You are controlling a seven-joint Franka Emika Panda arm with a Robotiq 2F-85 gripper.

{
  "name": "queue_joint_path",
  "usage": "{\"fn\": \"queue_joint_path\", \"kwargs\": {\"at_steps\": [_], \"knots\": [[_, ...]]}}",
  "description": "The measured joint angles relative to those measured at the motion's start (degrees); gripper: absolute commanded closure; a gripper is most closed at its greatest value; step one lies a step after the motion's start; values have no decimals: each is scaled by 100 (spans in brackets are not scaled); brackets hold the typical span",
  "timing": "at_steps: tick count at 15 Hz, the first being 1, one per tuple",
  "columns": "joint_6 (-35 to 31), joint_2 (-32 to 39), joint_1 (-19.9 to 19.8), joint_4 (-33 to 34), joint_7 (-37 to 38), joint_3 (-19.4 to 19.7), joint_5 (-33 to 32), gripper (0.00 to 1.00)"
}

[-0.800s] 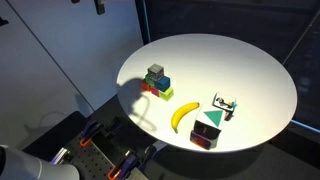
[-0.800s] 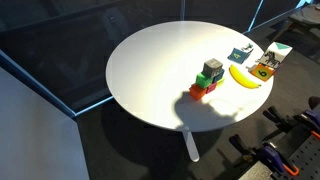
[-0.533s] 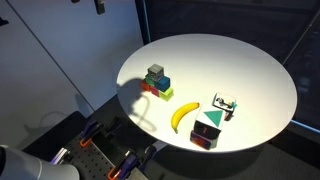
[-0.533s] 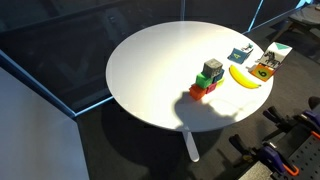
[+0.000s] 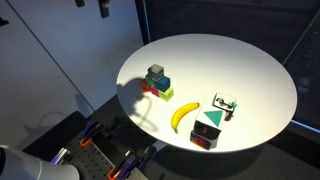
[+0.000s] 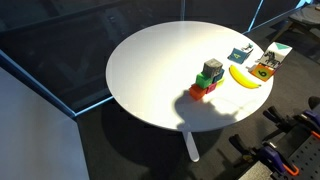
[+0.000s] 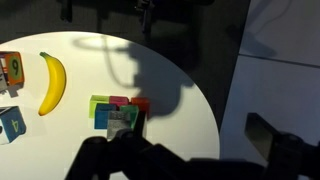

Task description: Pick up the top soft block with the number one on it and place it on the table

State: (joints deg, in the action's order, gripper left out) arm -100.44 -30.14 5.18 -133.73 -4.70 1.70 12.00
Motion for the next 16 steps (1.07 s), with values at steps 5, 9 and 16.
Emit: {"fn": "queue_joint_path", "kwargs": {"at_steps": [5, 9, 16], "knots": [[-411, 345, -396, -6, 49, -26, -523, 0], [-1068, 446, -739, -110, 49, 66, -1066, 0], [-2523, 471, -1174, -698, 50, 502, -1257, 0]]}}
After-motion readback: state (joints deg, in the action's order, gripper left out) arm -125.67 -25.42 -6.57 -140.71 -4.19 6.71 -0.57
